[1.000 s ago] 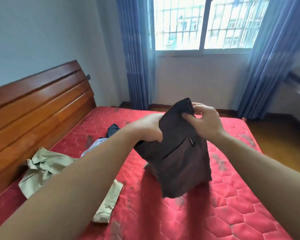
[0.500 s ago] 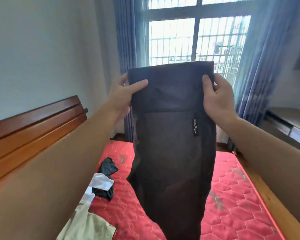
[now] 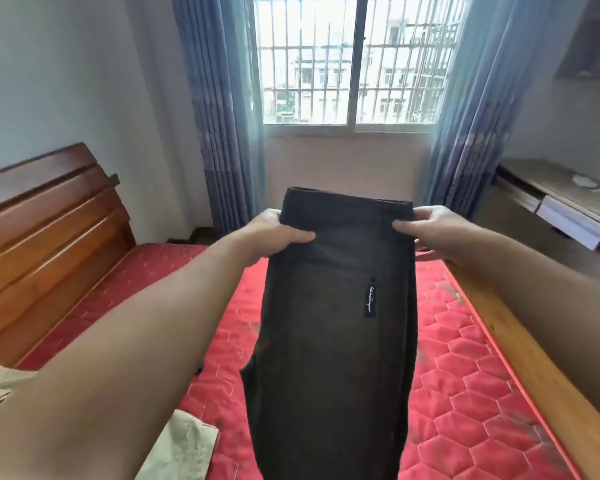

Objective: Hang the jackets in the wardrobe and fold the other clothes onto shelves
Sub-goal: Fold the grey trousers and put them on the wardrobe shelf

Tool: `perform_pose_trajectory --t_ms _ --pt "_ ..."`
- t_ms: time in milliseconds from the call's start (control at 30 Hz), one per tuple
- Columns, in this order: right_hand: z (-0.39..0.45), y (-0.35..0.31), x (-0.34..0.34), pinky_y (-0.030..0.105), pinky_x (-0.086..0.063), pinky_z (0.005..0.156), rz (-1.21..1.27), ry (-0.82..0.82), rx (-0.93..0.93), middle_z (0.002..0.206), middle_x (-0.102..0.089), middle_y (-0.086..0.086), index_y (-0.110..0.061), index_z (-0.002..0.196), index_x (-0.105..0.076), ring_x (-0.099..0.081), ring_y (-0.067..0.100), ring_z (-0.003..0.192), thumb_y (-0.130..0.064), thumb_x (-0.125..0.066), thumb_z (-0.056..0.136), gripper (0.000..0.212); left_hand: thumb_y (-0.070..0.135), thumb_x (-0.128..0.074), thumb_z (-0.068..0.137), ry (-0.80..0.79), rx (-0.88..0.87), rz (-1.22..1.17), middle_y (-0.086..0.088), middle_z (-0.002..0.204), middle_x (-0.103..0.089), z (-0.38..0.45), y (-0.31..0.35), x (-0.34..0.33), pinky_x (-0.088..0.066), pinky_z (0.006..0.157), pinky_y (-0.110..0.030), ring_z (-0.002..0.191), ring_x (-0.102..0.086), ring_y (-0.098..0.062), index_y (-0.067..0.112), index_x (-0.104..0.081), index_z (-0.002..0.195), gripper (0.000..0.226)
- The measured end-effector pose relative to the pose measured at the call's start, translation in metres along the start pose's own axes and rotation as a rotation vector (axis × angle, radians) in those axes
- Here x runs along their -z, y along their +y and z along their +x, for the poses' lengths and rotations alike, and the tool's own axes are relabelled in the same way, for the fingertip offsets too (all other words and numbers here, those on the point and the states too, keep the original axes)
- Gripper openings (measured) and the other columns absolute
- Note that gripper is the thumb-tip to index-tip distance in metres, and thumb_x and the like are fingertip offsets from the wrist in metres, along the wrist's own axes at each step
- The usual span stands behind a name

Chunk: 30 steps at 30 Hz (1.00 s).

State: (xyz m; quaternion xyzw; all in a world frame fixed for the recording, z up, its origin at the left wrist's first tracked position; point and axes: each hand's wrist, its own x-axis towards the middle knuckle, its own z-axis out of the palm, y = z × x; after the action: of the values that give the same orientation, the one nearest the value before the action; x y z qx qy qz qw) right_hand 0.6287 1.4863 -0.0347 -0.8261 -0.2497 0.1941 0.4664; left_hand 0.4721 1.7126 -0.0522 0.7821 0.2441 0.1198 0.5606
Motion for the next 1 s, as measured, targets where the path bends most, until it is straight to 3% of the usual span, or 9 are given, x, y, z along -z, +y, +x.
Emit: perform_pose_trajectory --t_ms 100,200,300,367,500,600,700,833,1000 --pt "0.028 0.024 -0.012 0.029 -0.048 0.064 -0.254 0.143 0.035 0.088 -0.069 0.001 -0.018 0.101 -0.071 -0.066 0.021 0.077 -0.03 -0.062 0.092 0.017 0.021 -0.082 0.075 0.151 -0.009 0.126 0.001 0.1 -0.074 0.024 -0.024 -0.025 -0.054 0.091 -0.033 0.094 -0.068 -0.015 0.021 -0.075 0.093 0.019" --pt "0.054 -0.003 -0.012 0.026 -0.053 0.045 -0.021 0.196 0.1 0.094 -0.064 0.001 -0.021 0.109 -0.063 -0.066 0.018 0.063 -0.026 -0.053 0.097 0.016 0.025 -0.08 0.077 0.375 -0.118 0.165 0.004 0.091 -0.07 0.047 0.005 -0.025 -0.05 0.082 -0.026 0.091 -0.065 -0.014 0.019 -0.076 0.099 0.023" --pt "0.074 -0.055 0.011 0.033 -0.061 0.063 0.227 0.235 0.26 0.111 -0.06 -0.004 -0.024 0.125 -0.052 -0.068 0.021 0.081 -0.027 -0.046 0.101 0.026 0.024 -0.079 0.078 0.555 -0.303 0.061 -0.002 0.095 -0.073 0.064 0.067 -0.008 -0.054 0.083 -0.033 0.093 -0.067 -0.017 0.013 -0.075 0.102 0.027" --pt "0.082 -0.084 0.029 0.028 -0.059 0.073 0.272 0.293 0.422 0.109 -0.063 -0.008 -0.03 0.117 -0.054 -0.068 0.015 0.086 -0.028 -0.045 0.101 0.019 0.02 -0.078 0.08 0.582 -0.384 -0.083 -0.005 0.104 -0.072 0.068 0.106 0.003 -0.056 0.084 -0.032 0.094 -0.067 -0.017 0.007 -0.072 0.108 0.031" --pt "0.081 -0.113 0.051 0.024 -0.051 0.077 0.3 0.357 0.602 0.106 -0.068 -0.011 -0.042 0.101 -0.057 -0.067 0.012 0.099 -0.031 -0.046 0.095 0.017 0.016 -0.079 0.078 0.583 -0.469 -0.231 -0.002 0.101 -0.07 0.068 0.152 0.017 -0.057 0.082 -0.031 0.095 -0.068 -0.018 0.008 -0.07 0.11 0.035" --pt "0.07 -0.111 0.057 0.026 -0.052 0.088 0.291 0.33 0.659 0.116 -0.068 -0.007 -0.04 0.109 -0.059 -0.065 0.012 0.106 -0.027 -0.044 0.095 0.024 0.015 -0.081 0.073 0.561 -0.468 -0.273 -0.003 0.101 -0.072 0.059 0.157 0.019 -0.058 0.08 -0.033 0.093 -0.069 -0.017 0.01 -0.07 0.108 0.037" --pt "0.046 -0.087 0.051 0.025 -0.052 0.092 0.334 0.29 0.652 0.118 -0.067 -0.005 -0.029 0.119 -0.059 -0.065 0.009 0.107 -0.017 -0.045 0.099 0.027 0.008 -0.08 0.078 0.471 -0.461 -0.243 0.005 0.088 -0.07 0.034 0.141 0.008 -0.058 0.072 -0.026 0.08 -0.069 -0.008 0.015 -0.069 0.096 0.022" --pt "-0.002 -0.018 0.022 0.032 -0.055 0.091 0.34 0.248 0.541 0.114 -0.068 0.004 -0.014 0.117 -0.063 -0.065 0.016 0.106 -0.005 -0.045 0.099 0.027 -0.004 -0.078 0.076 0.293 -0.39 -0.152 0.006 0.079 -0.067 -0.011 0.073 -0.013 -0.055 0.063 -0.015 0.059 -0.063 0.007 0.0 -0.07 0.099 0.025" --pt "-0.083 0.094 -0.039 0.033 -0.056 0.082 0.325 0.152 0.265 0.092 -0.068 0.005 -0.021 0.091 -0.067 -0.066 0.026 0.087 0.006 -0.044 0.095 0.035 -0.003 -0.081 0.073 0.028 -0.149 0.044 -0.003 0.084 -0.068 -0.069 -0.049 -0.049 -0.055 0.073 -0.027 0.072 -0.061 -0.011 0.003 -0.073 0.093 0.022"
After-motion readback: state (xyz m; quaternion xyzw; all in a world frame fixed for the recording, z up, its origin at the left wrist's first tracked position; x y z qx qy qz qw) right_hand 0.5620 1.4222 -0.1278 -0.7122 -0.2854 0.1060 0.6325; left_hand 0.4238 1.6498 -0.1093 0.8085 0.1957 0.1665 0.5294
